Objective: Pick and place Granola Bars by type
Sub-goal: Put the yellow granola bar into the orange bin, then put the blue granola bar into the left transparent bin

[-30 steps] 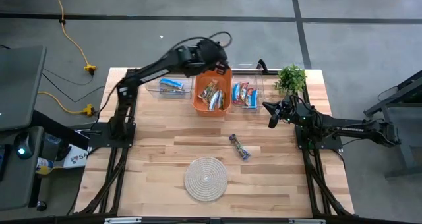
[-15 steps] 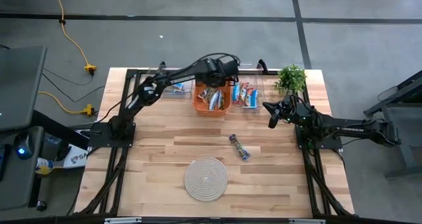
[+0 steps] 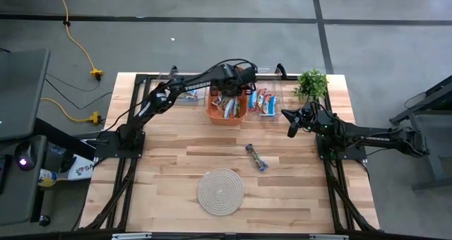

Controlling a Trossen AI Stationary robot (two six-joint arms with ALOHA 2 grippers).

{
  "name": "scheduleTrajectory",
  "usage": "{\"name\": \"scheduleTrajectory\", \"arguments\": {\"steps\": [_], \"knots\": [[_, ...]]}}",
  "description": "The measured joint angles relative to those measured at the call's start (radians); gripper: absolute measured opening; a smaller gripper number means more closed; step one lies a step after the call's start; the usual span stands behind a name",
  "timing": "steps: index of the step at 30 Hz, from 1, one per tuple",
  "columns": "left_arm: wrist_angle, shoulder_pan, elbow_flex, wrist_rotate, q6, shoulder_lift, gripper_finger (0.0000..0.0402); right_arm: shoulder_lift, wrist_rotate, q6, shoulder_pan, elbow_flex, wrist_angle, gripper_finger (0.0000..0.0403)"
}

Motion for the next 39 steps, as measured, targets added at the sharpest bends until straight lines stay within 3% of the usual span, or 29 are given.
{"name": "scheduleTrajectory", "arguments": {"steps": [9,19,26,39], "knots": [[-0.016,0.000,0.000,0.038,0.006,0.000,0.0084,0.000,0.000,0.000,0.000,0.000,0.000,0.0000],[-0.024,-0.002,0.000,0.059,0.013,0.000,0.0153,0.000,0.000,0.000,0.000,0.000,0.000,0.0000],[-0.002,-0.001,0.000,0.088,0.143,0.000,0.0182,0.000,0.000,0.000,0.000,0.000,0.000,0.0000],[0.009,0.004,0.006,0.082,0.398,-0.041,0.0184,0.000,0.000,0.000,0.000,0.000,0.000,0.0000]]}}
